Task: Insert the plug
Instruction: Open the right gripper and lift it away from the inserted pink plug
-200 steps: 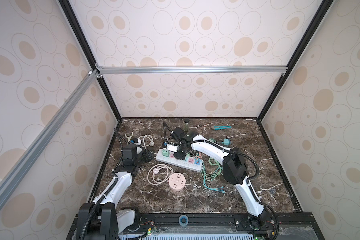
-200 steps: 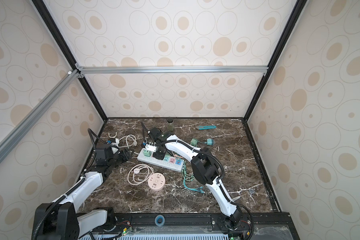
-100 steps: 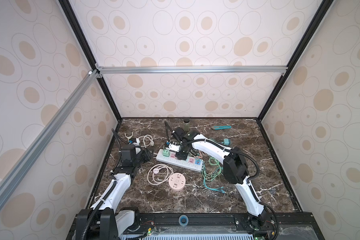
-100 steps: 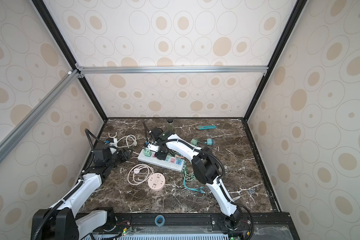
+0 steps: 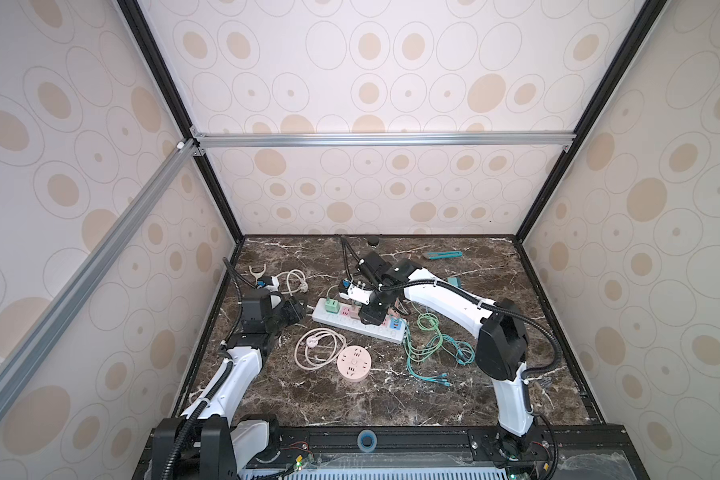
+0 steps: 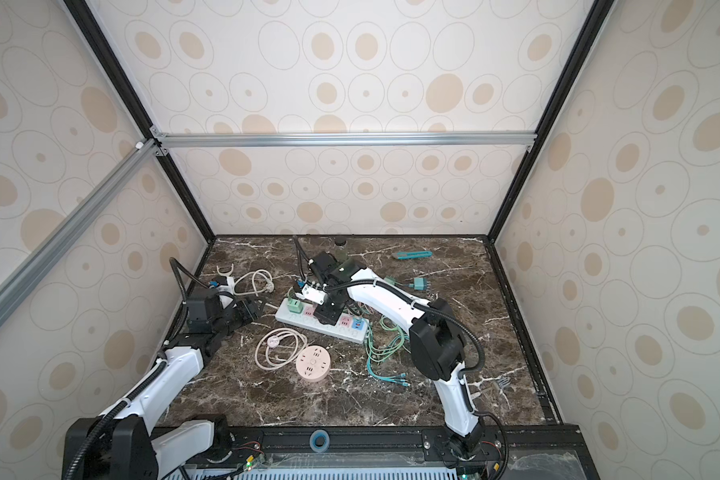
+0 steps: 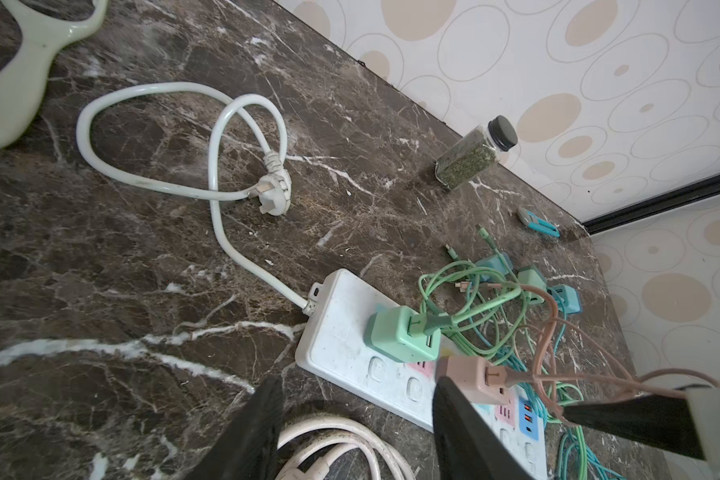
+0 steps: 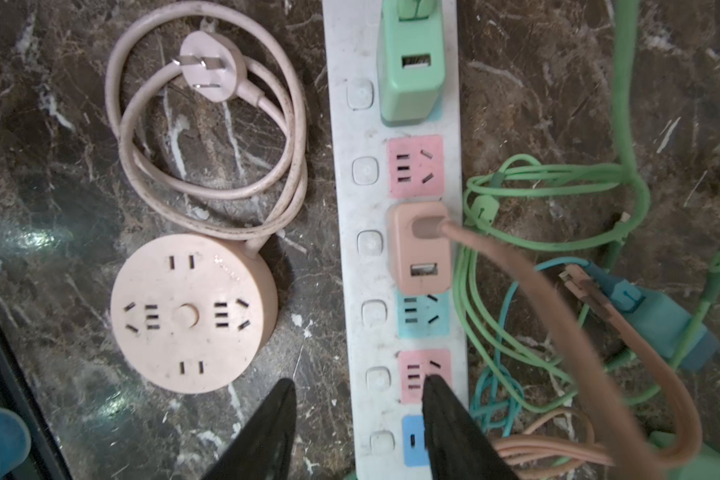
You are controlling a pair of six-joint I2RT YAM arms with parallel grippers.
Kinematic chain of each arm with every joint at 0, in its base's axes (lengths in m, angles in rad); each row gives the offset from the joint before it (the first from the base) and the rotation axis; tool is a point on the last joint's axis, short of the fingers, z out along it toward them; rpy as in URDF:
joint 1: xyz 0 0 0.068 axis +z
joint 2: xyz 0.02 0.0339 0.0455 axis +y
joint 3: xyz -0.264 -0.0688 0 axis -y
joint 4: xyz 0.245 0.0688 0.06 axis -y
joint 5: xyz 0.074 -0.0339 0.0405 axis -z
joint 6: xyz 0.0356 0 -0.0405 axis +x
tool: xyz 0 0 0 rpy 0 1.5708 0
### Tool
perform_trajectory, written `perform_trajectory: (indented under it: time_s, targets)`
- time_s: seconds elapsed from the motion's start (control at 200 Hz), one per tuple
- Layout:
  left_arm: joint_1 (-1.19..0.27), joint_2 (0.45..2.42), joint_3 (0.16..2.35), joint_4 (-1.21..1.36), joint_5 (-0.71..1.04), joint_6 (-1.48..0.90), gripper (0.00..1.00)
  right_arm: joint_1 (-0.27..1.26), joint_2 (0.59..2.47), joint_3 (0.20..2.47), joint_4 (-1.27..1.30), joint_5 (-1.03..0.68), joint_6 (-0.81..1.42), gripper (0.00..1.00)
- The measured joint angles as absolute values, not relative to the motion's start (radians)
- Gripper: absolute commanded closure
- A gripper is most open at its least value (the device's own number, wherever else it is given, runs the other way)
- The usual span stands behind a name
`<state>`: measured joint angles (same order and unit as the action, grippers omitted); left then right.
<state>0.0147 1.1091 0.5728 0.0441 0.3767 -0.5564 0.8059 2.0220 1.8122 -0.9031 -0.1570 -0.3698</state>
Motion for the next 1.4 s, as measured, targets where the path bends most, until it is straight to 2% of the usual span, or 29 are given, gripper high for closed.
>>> perform_trajectory:
  time_s: [0.2, 0.62, 0.815, 0.955, 1.1, 1.225, 1.4]
  targets:
    - [0.016, 1.124, 0.573, 0.051, 0.385, -0.557, 0.41, 0.806, 1.9, 1.671, -0.874, -0.236, -0.362, 0.46]
    - [0.016, 1.127, 0.573, 0.063, 0.399, -0.557, 0.42, 0.802, 1.885, 1.655, -0.876, -0.444, -0.388, 0.46]
    - [0.016, 1.126, 0.573, 0.062, 0.399, -0.557, 0.42, 0.754, 1.775, 1.562, -0.792, -0.505, -0.329, 0.47]
    - [0.017, 1.123, 0.573, 0.061, 0.4, -0.556, 0.41, 0.638, 1.657, 1.469, -0.645, -0.471, -0.208, 0.47]
    - [0.017, 1.12, 0.573, 0.061, 0.403, -0.556, 0.41, 0.526, 1.563, 1.357, -0.489, -0.325, -0.056, 0.38]
    - [0.017, 1.12, 0.573, 0.061, 0.413, -0.557, 0.4, 0.468, 1.552, 1.3, -0.424, -0.178, 0.071, 0.36]
    - [0.017, 1.115, 0.573, 0.054, 0.421, -0.556, 0.37, 0.342, 1.561, 1.225, -0.379, -0.08, 0.248, 0.36]
